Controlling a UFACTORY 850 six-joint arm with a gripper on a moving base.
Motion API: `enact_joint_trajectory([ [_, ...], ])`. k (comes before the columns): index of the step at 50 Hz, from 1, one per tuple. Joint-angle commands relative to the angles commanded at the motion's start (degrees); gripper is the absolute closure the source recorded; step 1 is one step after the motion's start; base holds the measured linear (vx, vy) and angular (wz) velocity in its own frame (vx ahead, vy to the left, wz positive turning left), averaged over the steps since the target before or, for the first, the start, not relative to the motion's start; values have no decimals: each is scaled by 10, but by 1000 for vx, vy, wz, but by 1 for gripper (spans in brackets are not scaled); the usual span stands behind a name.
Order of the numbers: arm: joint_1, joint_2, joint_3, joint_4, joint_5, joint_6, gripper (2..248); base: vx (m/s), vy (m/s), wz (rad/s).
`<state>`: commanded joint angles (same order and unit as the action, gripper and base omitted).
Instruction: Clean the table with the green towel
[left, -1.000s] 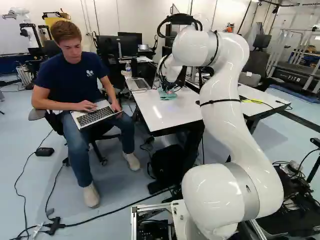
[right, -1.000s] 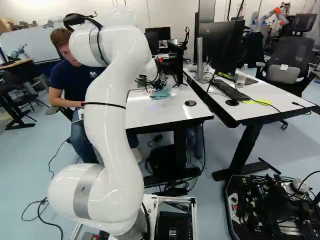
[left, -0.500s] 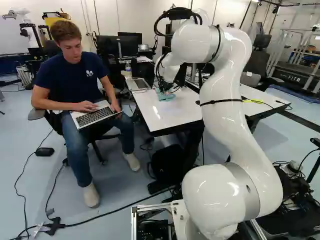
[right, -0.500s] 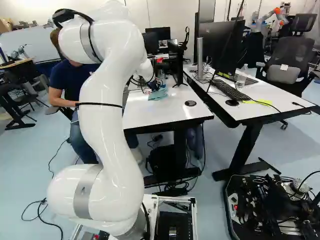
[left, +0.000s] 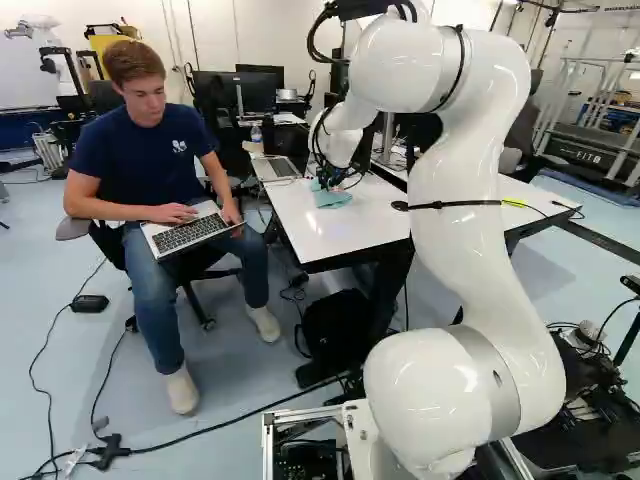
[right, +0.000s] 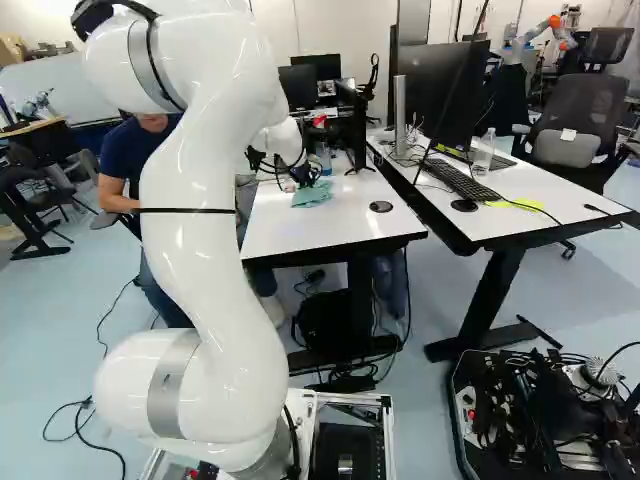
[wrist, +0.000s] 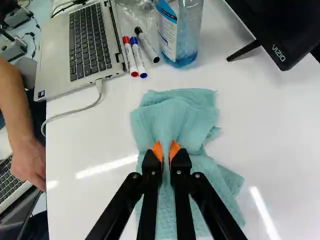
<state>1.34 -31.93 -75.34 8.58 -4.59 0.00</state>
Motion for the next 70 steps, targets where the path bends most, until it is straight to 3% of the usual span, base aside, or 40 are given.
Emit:
enact_joint_trajectory([
  [15,-14,12,16,0,0,0,214,0,0,0],
  [36,-29,-30,-42,0,0,0,214,0,0,0],
  [60,-12,-84,-117,0,0,0,214,0,0,0],
  [70,0,-86,-119,0,0,0,214,0,0,0],
])
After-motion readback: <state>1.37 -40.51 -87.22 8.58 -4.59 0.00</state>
